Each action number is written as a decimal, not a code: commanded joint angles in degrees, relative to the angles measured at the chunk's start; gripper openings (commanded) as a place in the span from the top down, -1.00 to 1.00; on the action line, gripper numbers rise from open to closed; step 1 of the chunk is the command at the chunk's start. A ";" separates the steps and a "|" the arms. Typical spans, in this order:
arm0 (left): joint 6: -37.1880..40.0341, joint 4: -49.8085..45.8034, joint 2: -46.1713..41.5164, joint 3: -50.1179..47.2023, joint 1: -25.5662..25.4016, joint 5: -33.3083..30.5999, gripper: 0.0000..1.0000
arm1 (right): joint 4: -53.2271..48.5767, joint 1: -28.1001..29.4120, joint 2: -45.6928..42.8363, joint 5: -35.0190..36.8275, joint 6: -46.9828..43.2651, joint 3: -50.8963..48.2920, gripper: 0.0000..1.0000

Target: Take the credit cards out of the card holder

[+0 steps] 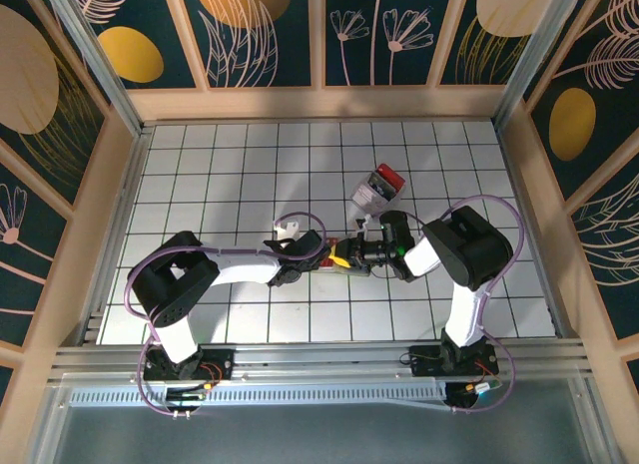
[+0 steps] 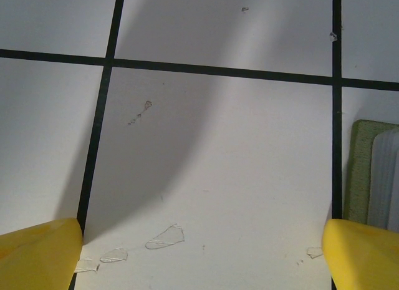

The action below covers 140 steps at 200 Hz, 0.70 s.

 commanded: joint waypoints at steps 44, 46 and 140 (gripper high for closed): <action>0.51 -8.45 5.15 -2.01 0.22 3.19 -0.98 | -9.22 -0.60 -6.85 0.79 -6.78 1.17 0.63; 0.49 -8.46 5.16 -2.01 0.24 3.29 -0.98 | -9.66 -0.62 -7.00 0.91 -7.00 1.23 0.62; 0.17 -8.73 5.23 -2.19 0.20 3.25 -0.98 | -29.12 -1.05 -13.17 9.05 -15.44 5.05 0.76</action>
